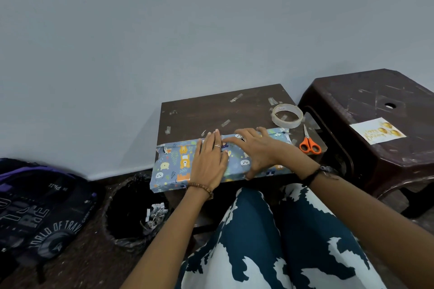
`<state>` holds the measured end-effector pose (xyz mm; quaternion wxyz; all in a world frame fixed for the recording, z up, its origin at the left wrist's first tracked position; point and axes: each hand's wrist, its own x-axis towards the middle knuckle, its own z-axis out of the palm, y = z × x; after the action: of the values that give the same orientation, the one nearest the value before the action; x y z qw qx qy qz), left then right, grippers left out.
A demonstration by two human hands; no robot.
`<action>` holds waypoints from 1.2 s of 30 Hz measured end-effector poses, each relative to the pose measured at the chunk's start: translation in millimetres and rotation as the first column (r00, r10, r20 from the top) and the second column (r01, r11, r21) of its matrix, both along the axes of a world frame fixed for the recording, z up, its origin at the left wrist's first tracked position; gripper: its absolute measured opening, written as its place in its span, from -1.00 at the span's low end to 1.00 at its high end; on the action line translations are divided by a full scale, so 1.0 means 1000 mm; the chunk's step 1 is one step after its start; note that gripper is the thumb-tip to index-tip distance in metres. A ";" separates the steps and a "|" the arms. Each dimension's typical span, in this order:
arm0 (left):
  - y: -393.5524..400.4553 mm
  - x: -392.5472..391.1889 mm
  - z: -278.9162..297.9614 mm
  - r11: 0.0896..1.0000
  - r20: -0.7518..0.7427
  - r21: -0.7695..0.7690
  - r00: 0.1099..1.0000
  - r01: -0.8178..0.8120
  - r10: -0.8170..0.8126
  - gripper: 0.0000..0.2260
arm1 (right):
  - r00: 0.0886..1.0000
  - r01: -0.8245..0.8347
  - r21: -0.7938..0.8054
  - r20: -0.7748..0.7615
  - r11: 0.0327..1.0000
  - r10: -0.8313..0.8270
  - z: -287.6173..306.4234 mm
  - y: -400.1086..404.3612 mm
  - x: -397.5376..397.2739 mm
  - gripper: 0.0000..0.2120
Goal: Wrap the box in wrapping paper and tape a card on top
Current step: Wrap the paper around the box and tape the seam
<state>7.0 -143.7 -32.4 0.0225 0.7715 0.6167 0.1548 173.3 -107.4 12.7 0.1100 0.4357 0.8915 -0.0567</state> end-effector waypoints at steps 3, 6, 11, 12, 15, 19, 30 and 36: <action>-0.008 -0.002 0.008 0.990 0.185 0.132 0.983 -0.044 0.019 -0.45 | 0.995 0.028 0.078 -0.097 0.997 -0.020 -0.002 -0.009 0.003 0.02; -0.013 0.001 0.017 0.929 0.372 0.319 0.926 -0.190 0.062 -0.49 | 0.941 0.200 0.115 -0.301 0.973 -0.157 0.006 -0.014 0.004 -0.01; -0.011 0.028 0.048 0.949 0.939 -0.004 0.326 -0.314 0.112 -0.46 | 0.718 0.552 0.062 -0.543 0.832 -0.436 0.031 -0.015 -0.015 -0.02; -0.007 0.034 0.052 0.977 0.993 -0.076 0.079 -0.198 0.093 -0.46 | 0.699 0.589 0.074 -0.546 0.805 -0.462 0.035 -0.017 -0.022 -0.04; 0.009 0.043 0.050 0.987 0.947 -0.161 -0.286 -0.025 0.147 -0.46 | 0.677 0.659 0.129 -0.531 0.741 -0.509 0.032 -0.020 -0.038 -0.08; 0.028 0.030 0.030 0.959 0.894 -0.283 -0.369 -0.022 0.256 -0.52 | 0.606 0.597 -0.111 -0.586 0.794 -0.537 0.025 -0.014 -0.033 -0.14; 0.046 -0.002 -0.002 0.931 0.923 -0.364 -0.147 -0.038 0.355 -0.53 | -0.053 0.159 -0.629 -0.775 0.761 -0.629 -0.047 -0.032 0.025 -0.75; 0.063 0.002 -0.007 0.931 0.934 -0.358 -0.017 -0.067 0.358 -0.47 | -0.106 0.068 -0.626 -0.779 0.777 -0.618 -0.056 -0.027 0.036 -0.62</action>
<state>9.1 -81.0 -39.8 0.5020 0.3304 0.5460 0.5837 209.0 -134.1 -43.5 -0.4768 0.4567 0.5170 -0.5448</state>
